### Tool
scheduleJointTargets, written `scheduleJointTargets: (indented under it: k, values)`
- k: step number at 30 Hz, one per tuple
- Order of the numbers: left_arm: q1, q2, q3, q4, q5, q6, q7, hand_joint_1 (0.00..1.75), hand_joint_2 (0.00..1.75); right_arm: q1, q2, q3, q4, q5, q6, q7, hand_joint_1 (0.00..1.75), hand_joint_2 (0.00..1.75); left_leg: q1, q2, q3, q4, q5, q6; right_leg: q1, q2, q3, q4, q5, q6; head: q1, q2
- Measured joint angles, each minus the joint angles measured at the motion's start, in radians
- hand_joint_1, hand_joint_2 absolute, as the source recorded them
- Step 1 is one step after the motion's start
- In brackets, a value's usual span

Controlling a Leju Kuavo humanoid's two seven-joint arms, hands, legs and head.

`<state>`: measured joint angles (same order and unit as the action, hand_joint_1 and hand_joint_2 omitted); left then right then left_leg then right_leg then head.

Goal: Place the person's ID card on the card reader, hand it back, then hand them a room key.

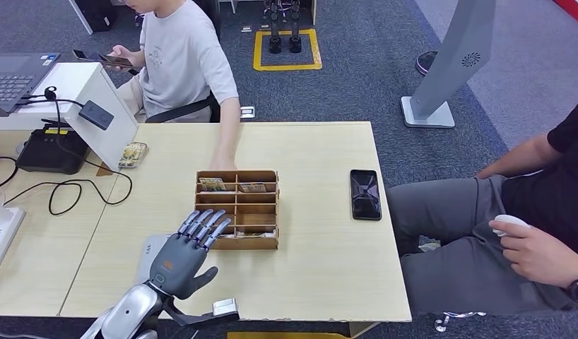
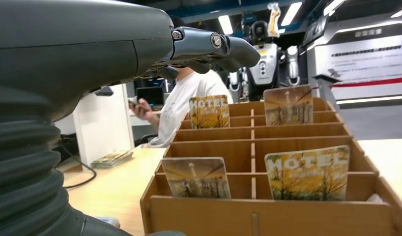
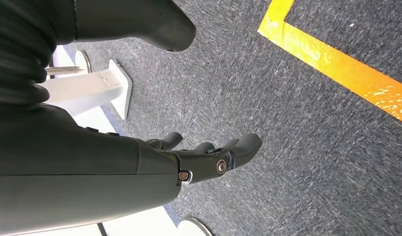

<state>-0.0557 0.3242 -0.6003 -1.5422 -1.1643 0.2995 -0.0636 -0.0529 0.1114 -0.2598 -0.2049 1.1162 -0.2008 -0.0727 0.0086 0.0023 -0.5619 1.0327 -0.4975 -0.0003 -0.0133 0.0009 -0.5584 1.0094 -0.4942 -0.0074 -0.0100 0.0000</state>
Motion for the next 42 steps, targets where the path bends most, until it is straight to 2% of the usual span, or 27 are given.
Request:
scheduleJointTargets:
  k: [22, 42]
  values:
    - [0.001, -0.064, 0.072, 0.076, 0.029, 0.002, 0.0, 0.0, 1.75, 0.001, 0.0, 0.0, 0.0, 0.004, -0.007, -0.001, 0.0, 1.75, 0.0, 0.0, 0.0, 0.0, 0.0, 0.0, 0.0, 0.0, 0.0, 0.0, 0.0, 0.0, 0.0, 0.0]
    - [0.002, -0.096, 0.104, 0.113, 0.032, 0.002, 0.001, 0.0, 1.75, 0.001, 0.0, 0.0, 0.0, 0.01, -0.008, 0.0, 0.0, 1.75, 0.0, 0.0, 0.0, 0.0, 0.0, 0.0, 0.0, 0.0, 0.0, 0.0, 0.0, 0.0, 0.0, 0.0]
